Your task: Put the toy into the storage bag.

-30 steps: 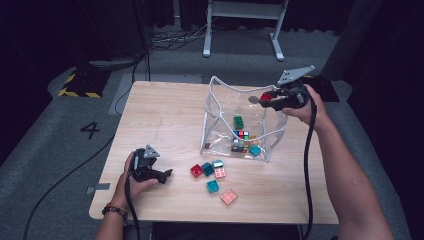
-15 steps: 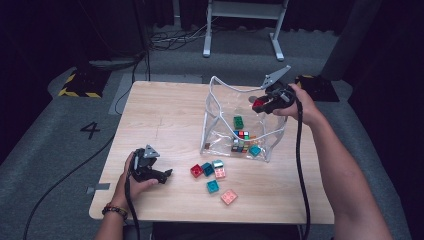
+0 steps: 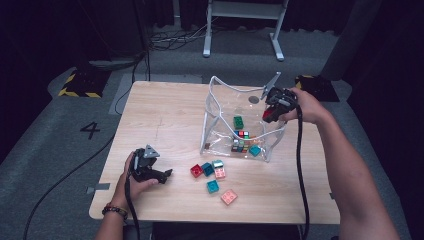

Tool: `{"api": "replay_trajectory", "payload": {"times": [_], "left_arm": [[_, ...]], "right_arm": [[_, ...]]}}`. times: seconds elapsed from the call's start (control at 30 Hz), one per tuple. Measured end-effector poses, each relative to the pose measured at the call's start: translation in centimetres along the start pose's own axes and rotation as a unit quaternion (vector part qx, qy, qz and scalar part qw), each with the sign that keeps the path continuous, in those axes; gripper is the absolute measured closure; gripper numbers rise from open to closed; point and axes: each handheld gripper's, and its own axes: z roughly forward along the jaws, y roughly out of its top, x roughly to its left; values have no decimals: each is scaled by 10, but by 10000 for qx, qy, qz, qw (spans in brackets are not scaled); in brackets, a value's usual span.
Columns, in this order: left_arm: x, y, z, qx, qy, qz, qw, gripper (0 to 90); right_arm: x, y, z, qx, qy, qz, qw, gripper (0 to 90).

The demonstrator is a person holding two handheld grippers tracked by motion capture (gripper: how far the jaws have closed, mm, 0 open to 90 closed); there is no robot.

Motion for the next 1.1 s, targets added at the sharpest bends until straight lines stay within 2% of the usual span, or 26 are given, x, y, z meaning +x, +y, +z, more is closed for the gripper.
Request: {"api": "replay_trajectory", "payload": {"times": [0.07,0.1,0.13,0.23,0.3,0.5,0.57,0.6,0.77,0.83,0.97,1.0,1.07,1.1], "left_arm": [[0,0,0,1,-1,-2,10000,4],[0,0,0,0,-1,-1,10000,4],[0,0,0,-2,0,0,10000,3],[0,0,0,-1,0,-2,10000,3],[0,0,0,0,-1,-1,10000,3],[0,0,0,2,-2,1,10000,3],[0,0,0,1,-1,0,10000,3],[0,0,0,0,0,-3,10000,3],[0,0,0,2,-1,0,10000,4],[0,0,0,1,-1,0,10000,3],[0,0,0,1,-1,-1,10000,4],[0,0,0,1,-1,0,10000,3],[0,0,0,0,5,2,10000,3],[0,0,0,1,0,-1,10000,4]], "right_arm": [[0,-2,-2,87,-1,21,10000,592],[3,-3,-4,205,31,221,9995,592],[0,-3,-4,90,-21,2,10000,592],[0,-4,-5,181,-39,-7,9998,591],[1,-5,-6,99,-33,-21,9999,582],[6,-6,-12,-110,-42,147,9998,547],[5,-6,-14,-284,-51,-15,9996,541],[5,-7,-15,-355,-57,-9,9994,536],[10,-10,-24,-769,-42,216,9968,514],[13,-11,-27,-983,-100,154,9950,500],[21,-19,-40,-1551,-133,314,9873,477],[22,-22,-44,-1720,-122,339,9844,479],[26,-30,-50,-2092,-108,494,9766,479],[28,-33,-53,-2257,-173,532,9726,474]]}}
